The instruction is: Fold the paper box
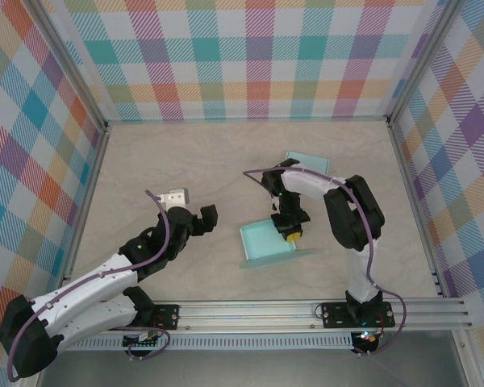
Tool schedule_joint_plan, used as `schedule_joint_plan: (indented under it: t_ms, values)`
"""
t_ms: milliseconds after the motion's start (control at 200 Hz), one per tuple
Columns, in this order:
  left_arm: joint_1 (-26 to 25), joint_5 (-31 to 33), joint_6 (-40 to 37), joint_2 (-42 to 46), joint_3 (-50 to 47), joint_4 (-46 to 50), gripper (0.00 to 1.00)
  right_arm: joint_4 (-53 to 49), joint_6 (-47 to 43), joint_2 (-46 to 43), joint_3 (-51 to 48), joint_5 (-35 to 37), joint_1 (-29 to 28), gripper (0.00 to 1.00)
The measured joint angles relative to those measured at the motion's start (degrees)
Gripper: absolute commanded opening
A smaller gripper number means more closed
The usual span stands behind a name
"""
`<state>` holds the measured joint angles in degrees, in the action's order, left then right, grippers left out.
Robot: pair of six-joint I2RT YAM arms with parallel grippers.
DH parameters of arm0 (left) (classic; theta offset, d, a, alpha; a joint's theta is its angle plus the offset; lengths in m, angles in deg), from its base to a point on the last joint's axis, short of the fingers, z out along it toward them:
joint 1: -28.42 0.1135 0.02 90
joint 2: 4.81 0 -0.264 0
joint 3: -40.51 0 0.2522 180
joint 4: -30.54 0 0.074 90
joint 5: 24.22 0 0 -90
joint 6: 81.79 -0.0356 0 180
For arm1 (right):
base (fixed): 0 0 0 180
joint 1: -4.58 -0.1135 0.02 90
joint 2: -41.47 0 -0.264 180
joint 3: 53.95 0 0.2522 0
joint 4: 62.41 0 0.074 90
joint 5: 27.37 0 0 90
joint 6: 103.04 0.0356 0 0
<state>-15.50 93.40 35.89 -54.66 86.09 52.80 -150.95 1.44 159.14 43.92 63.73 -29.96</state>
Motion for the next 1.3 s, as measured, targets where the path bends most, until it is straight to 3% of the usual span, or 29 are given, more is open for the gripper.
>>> schedule_joint_plan:
  t_ms: [310, 545, 690, 890, 1000, 1300]
  values:
    - [0.74, 0.13, -2.14, -0.15, 0.00, -1.11, 1.00, -6.45, 4.17, 7.06, 4.11, 17.25, -3.06, 0.00]
    - [1.36, 1.07, -2.91, -0.66, 0.00, -1.14, 1.00, -4.94, 5.46, 6.97, 2.64, 23.54, -5.79, 0.00]
    - [1.51, 1.66, -2.89, -1.75, 0.00, -1.14, 1.00, -1.16, 0.79, 5.03, 0.76, 26.60, -8.50, 0.00]
    - [2.14, 1.84, -1.77, -2.69, 0.00, -1.11, 0.97, 11.98, -5.92, 2.89, 0.90, 25.81, -10.12, 0.44]
    - [2.49, 1.42, -1.33, -3.30, 0.04, -1.11, 0.96, 17.07, -6.32, 0.72, 1.16, 25.07, -10.38, 0.62]
    - [3.80, -0.15, 0.42, -11.93, 3.32, -0.15, 0.80, 21.81, -6.12, -11.23, 1.01, 24.20, -10.45, 0.90]
